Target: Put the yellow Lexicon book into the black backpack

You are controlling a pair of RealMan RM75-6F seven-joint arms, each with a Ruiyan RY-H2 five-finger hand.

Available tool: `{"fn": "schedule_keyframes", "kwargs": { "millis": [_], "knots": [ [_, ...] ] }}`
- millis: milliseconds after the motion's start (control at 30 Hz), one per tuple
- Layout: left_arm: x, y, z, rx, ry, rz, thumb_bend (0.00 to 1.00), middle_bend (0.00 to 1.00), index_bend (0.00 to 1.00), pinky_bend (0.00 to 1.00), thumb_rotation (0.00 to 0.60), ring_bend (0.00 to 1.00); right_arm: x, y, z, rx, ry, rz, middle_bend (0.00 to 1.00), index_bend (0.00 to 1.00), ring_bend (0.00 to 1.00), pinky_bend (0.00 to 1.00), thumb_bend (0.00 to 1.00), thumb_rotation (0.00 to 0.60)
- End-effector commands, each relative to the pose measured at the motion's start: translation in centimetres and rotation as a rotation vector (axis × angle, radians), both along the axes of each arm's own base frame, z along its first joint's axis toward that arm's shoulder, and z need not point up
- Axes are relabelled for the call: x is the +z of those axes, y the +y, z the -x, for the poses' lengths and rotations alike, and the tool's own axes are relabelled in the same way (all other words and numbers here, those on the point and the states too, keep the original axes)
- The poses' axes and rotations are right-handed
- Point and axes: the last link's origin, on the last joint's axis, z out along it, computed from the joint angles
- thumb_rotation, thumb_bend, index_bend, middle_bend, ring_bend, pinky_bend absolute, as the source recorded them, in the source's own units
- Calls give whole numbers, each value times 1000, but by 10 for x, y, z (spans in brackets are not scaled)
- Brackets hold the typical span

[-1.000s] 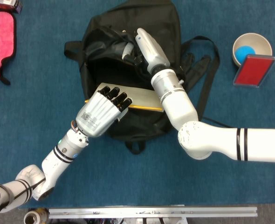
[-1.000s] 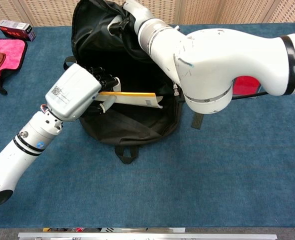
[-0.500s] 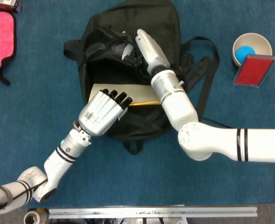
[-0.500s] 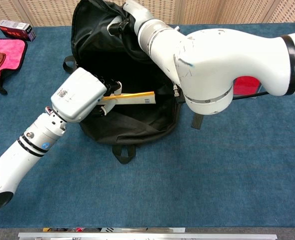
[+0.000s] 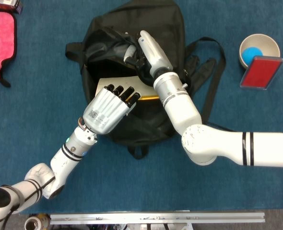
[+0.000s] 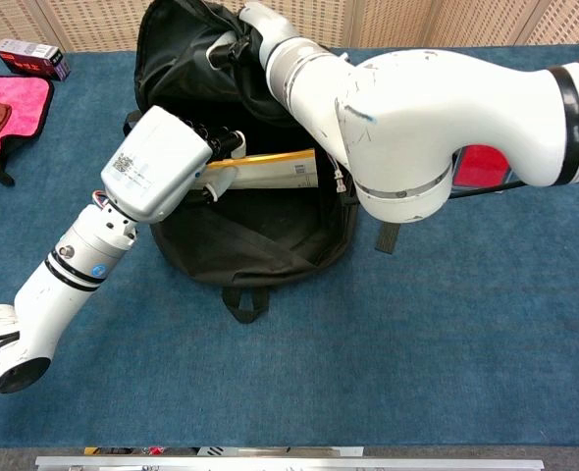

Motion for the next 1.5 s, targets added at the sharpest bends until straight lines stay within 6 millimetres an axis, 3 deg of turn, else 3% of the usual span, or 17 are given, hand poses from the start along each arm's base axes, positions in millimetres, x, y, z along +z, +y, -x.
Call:
{"fn": "schedule_keyframes", "kwargs": {
  "millis": [33,500,1133,1333,1500],
  "knots": [
    [0,4,-2,13,-22,-19,466,881,818,952,600,773,0,-1,1,-7,1,2,645,633,651,867,1000,600],
    [4,13,-12,-12,-66,-56,466,879,811,955,600,773,1,-3,1,-43,-35,-18,645,633,652,867,1000,600],
    [-27,-1,-6,-27,89,-37,446,833,756,955,600,749,5,-4,2,-66,-68,-39,644,633,652,867,1000,600],
    [-29,-4,-2,-5,111,-42,319,803,664,951,600,725,4,-5,6,-76,-64,-40,645,633,652,867,1000,600],
    [-32,-7,-1,10,136,-39,295,796,653,951,600,719,3,-5,7,-77,-62,-46,645,633,653,867,1000,600]
  ]
}}
